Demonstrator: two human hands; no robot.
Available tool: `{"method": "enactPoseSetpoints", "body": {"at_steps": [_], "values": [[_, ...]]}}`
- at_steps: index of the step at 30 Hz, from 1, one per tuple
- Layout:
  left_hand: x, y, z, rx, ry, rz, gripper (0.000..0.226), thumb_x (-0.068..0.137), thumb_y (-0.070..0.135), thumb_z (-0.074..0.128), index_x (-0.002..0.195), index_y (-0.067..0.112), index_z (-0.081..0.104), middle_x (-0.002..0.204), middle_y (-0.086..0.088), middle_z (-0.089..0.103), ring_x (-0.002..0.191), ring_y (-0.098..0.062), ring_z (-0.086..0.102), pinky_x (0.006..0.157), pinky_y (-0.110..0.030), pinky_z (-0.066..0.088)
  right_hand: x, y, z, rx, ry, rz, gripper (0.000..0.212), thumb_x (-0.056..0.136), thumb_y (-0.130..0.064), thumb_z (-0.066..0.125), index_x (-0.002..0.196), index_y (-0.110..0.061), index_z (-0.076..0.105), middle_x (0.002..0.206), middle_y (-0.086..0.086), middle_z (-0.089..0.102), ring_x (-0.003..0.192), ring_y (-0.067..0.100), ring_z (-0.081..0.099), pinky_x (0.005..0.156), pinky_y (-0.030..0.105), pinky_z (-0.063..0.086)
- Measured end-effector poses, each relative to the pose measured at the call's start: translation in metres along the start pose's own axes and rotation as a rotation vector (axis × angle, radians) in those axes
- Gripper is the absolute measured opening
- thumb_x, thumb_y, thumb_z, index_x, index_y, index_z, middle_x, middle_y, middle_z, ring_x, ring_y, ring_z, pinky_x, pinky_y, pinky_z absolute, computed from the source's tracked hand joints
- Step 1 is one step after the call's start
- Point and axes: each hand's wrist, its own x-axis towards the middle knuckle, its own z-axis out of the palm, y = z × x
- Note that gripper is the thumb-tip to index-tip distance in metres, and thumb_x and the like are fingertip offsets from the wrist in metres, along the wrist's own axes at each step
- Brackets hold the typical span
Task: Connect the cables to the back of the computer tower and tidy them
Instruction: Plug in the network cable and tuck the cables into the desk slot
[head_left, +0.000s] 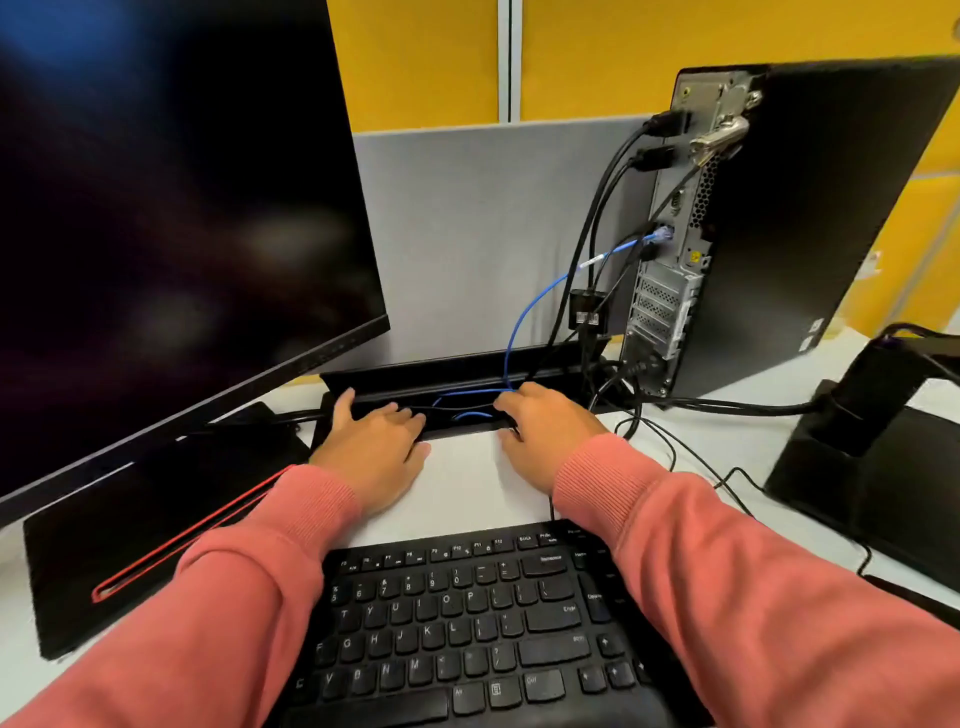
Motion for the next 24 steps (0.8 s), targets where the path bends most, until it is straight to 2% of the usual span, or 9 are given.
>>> {"method": "enactPoseSetpoints", "body": {"at_steps": [3,6,8,10,13,16,18,20,24], "values": [[-0.016,0.025,-0.011,-0.125,0.059,0.083,0.051,0.107,0.043,0.033,0.156,0.028,0.036,0.158,0.006,0.044,0.147,-0.012,0.038,0.125,-0.055,0.001,-0.032,0.014,-0.016,0.13,0.189,-0.017,0.024,0.099,-0.024,0.05,0.118,-0.023,0.064,0.111,-0.003,0.057,0.105,0.021,0.058,0.09,0.039,0.05],[-0.028,0.059,-0.02,-0.26,0.145,0.2,0.047,0.105,0.04,0.041,0.151,0.033,0.042,0.153,0.01,0.049,0.142,-0.011,0.042,0.122,-0.047,0.011,-0.068,0.034,-0.025,0.15,0.335,0.048,0.021,0.097,-0.018,0.053,0.112,-0.023,0.066,0.108,-0.005,0.057,0.104,0.02,0.055,0.089,0.036,0.048],[-0.033,0.083,-0.026,-0.335,0.21,0.301,0.047,0.105,0.037,0.044,0.152,0.036,0.04,0.16,0.011,0.04,0.145,-0.009,0.036,0.121,-0.04,0.012,-0.089,0.05,-0.026,0.075,0.349,0.113,0.029,0.093,-0.014,0.055,0.119,-0.025,0.064,0.12,-0.004,0.055,0.113,0.022,0.05,0.096,0.038,0.045],[-0.031,0.107,-0.035,-0.356,0.275,0.392,0.052,0.106,0.032,0.044,0.156,0.038,0.032,0.168,0.011,0.024,0.141,-0.013,0.039,0.118,-0.038,0.02,-0.105,0.065,-0.025,-0.037,0.298,0.229,0.049,0.09,-0.013,0.056,0.136,-0.029,0.052,0.138,-0.002,0.046,0.128,0.025,0.042,0.105,0.042,0.038],[-0.013,0.146,-0.049,-0.151,0.323,0.484,0.071,0.102,0.019,0.045,0.163,0.036,0.012,0.172,0.005,0.004,0.117,-0.025,0.054,0.102,-0.042,0.042,-0.119,0.082,-0.017,-0.104,0.231,0.382,0.062,0.089,-0.018,0.055,0.148,-0.029,0.038,0.149,0.003,0.038,0.135,0.029,0.038,0.108,0.044,0.035],[0.012,0.176,-0.054,0.057,0.18,0.478,0.083,0.097,0.009,0.046,0.163,0.034,0.001,0.169,-0.003,0.018,0.12,-0.031,0.057,0.096,-0.045,0.046,-0.126,0.092,0.002,0.076,0.235,0.395,0.055,0.093,-0.017,0.055,0.146,-0.027,0.042,0.148,0.003,0.039,0.131,0.031,0.043,0.105,0.043,0.039],[0.022,0.186,-0.059,0.161,0.152,0.457,0.076,0.099,0.008,0.046,0.162,0.031,0.01,0.154,-0.008,0.035,0.123,-0.033,0.054,0.097,-0.046,0.047,-0.129,0.1,0.011,0.245,0.271,0.389,0.05,0.096,-0.017,0.055,0.145,-0.026,0.046,0.146,0.002,0.042,0.131,0.028,0.043,0.111,0.041,0.036],[0.025,0.183,-0.069,0.176,0.176,0.451,0.062,0.098,0.009,0.049,0.155,0.026,0.03,0.141,-0.01,0.042,0.119,-0.033,0.055,0.094,-0.046,0.049,-0.133,0.108,0.016,0.362,0.334,0.372,0.046,0.098,-0.017,0.055,0.142,-0.026,0.05,0.142,0.001,0.045,0.132,0.024,0.044,0.113,0.038,0.034],[0.028,0.156,-0.089,0.037,0.285,0.437,0.023,0.095,0.028,0.066,0.114,0.022,0.055,0.112,-0.001,0.047,0.093,-0.027,0.06,0.069,-0.038,0.046,-0.137,0.111,0.01,0.604,0.51,0.344,0.035,0.1,-0.019,0.053,0.132,-0.031,0.059,0.133,-0.008,0.051,0.126,0.013,0.044,0.103,0.03,0.035]]}}
